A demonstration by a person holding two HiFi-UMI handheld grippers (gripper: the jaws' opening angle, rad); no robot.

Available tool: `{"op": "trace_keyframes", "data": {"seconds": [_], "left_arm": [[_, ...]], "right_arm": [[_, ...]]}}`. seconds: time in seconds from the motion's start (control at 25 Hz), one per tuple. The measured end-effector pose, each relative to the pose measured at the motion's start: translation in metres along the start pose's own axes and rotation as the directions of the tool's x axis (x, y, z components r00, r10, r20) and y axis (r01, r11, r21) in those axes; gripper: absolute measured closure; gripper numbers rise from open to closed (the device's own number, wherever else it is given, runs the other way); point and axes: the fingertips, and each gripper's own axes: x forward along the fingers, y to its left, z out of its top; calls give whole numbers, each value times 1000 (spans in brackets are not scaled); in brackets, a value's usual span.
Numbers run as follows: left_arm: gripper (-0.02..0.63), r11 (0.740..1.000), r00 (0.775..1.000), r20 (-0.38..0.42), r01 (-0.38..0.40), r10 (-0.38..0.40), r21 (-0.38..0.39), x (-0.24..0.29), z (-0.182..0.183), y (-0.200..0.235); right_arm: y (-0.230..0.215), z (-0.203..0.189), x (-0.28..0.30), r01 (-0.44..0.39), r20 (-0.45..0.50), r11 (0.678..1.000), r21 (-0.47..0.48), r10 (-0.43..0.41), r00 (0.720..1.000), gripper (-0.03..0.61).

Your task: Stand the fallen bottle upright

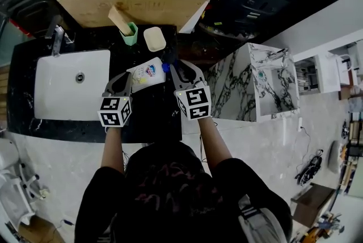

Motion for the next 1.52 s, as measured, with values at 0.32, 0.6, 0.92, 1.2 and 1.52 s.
{"op": "trace_keyframes", "data": {"seconds": [0.32, 0.6, 0.92, 1.2, 1.52], "left_arm": [[598, 999, 1000, 8, 2, -1, -33, 0, -3, -1], [598, 998, 1000, -2, -23, 23, -61, -10, -13, 7], [598, 996, 998, -34, -48, 46, -76, -17, -25, 17], [597, 996, 999, -17, -47, 46, -74, -23, -20, 20], [597, 997, 998, -23, -65, 64, -39, -28, -19, 24]], "right_arm": [[20, 49, -3, -42, 77, 994, -106, 50, 996, 476], [60, 80, -9, -116, 116, 976, -186, 139, 983, 463], [108, 101, -10, -224, 153, 940, -256, 268, 951, 453], [140, 109, -9, -294, 149, 912, -285, 346, 926, 449], [160, 108, -15, -354, 160, 891, -284, 408, 899, 449]]}}
